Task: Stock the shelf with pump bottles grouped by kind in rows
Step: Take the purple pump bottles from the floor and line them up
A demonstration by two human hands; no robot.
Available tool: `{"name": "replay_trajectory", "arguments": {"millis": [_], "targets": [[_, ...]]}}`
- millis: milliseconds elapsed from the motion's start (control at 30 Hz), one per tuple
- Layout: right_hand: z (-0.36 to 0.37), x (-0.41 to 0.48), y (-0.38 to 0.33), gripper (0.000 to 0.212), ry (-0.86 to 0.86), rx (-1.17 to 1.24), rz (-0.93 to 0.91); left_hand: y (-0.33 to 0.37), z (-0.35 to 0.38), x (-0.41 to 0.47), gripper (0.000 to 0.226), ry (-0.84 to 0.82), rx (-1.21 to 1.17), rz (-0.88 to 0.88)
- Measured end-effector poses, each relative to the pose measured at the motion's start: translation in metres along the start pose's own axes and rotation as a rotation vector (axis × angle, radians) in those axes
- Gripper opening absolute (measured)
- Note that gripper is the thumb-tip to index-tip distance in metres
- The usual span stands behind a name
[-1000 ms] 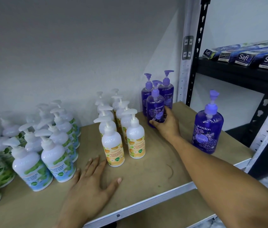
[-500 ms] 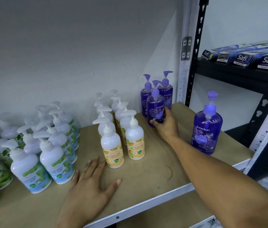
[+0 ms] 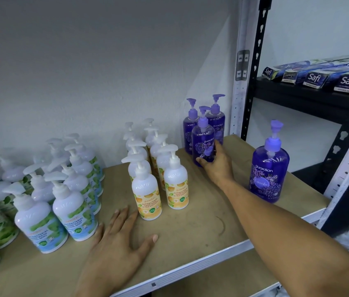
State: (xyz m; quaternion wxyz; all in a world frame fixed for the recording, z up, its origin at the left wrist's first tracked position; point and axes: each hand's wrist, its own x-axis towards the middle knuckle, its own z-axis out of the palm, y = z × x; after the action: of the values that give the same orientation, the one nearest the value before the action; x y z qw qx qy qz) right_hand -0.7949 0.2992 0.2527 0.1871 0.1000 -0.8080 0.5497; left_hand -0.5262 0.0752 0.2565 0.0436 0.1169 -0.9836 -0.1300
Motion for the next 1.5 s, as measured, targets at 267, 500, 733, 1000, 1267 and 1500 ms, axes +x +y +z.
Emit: {"name": "replay_trajectory", "arguments": {"millis": [267, 500, 733, 1000, 1267, 1500], "targets": [[-0.005, -0.008, -0.008, 0.09, -0.023, 0.011, 0.054, 0.0, -0.002, -0.001, 0.101, -0.006, -0.008, 0.003], [-0.04, -0.065, -0.026, 0.087, -0.161, -0.129, -0.038, 0.002, -0.006, -0.004, 0.096, -0.018, -0.034, 0.008], [-0.112, -0.126, -0.026, 0.056, -0.185, -0.164, -0.02, 0.001, -0.005, -0.008, 0.089, -0.022, -0.025, 0.027], [-0.161, -0.149, -0.02, 0.053, 0.228, -0.115, -0.024, 0.004, -0.008, -0.017, 0.081, 0.005, -0.034, 0.029], [-0.145, -0.119, -0.01, 0.096, 0.147, -0.062, 0.054, 0.005, -0.008, -0.017, 0.078, 0.026, -0.051, 0.024], [-0.141, -0.109, -0.012, 0.087, 0.164, -0.05, 0.049, 0.006, -0.007, -0.015, 0.081, 0.031, -0.049, -0.01]]}}
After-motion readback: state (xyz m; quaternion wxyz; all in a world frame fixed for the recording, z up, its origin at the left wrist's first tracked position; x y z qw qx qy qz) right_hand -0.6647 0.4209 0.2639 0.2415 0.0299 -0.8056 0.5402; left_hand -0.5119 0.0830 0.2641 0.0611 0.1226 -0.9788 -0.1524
